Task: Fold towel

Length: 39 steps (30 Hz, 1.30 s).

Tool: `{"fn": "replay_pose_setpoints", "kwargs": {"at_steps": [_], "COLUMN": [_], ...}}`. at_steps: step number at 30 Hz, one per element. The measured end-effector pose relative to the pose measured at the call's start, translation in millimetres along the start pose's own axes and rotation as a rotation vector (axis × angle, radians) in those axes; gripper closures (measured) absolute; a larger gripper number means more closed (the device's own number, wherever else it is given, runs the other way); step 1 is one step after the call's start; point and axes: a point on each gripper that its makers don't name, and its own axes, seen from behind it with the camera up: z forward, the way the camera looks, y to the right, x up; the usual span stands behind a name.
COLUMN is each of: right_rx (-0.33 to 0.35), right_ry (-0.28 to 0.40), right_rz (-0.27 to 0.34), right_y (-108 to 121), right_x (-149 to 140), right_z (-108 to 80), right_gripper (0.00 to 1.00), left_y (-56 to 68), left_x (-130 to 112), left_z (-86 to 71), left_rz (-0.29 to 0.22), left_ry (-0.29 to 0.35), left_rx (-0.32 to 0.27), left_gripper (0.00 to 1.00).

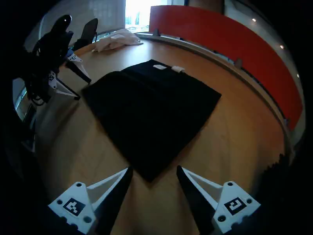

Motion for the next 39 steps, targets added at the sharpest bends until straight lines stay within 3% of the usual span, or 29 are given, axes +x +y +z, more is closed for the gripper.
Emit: {"fn": "replay_pose_setpoints", "kwargs": {"at_steps": [8, 16, 19, 28, 35, 37, 39], "right_rx": [0.024, 0.043, 0.049, 0.061, 0.060, 0.060, 0.060], "right_ry": [-0.009, -0.002, -0.004, -0.004, -0.006, -0.007, -0.010], "right_rz": [0.017, 0.035, 0.026, 0.015, 0.018, 0.018, 0.019], "right_y": [-4.8, -6.4, -7.8, -10.8, -11.5, -11.9, -12.2], "right_x": [-2.5, -3.7, -3.9, -3.2, -3.4, -3.4, -3.3], "right_z": [2.0, 1.4, 1.3, 2.2, 2.0, 1.9, 1.6], "right_gripper": [0.31, 0.33, 0.41, 0.54, 0.70, 0.74, 0.78], "left_y": [-3.2, -2.3, -0.8, 5.8, 7.7, 7.7, 7.0], "left_x": [-1.2, -1.1, -1.2, -0.6, 0.5, 0.9, 1.4], "left_z": [0.7, 0.8, 1.0, 2.4, 3.7, 4.1, 4.4], "left_rz": [0.024, 0.028, 0.030, 0.038, 0.028, 0.022, 0.015], "left_ry": [-0.021, -0.030, -0.031, -0.037, -0.037, -0.037, -0.036], "left_rx": [0.018, 0.021, 0.019, 0.012, 0.019, 0.024, 0.030], "left_gripper": [0.15, 0.19, 0.22, 0.39, 0.50, 0.65, 0.72]}}
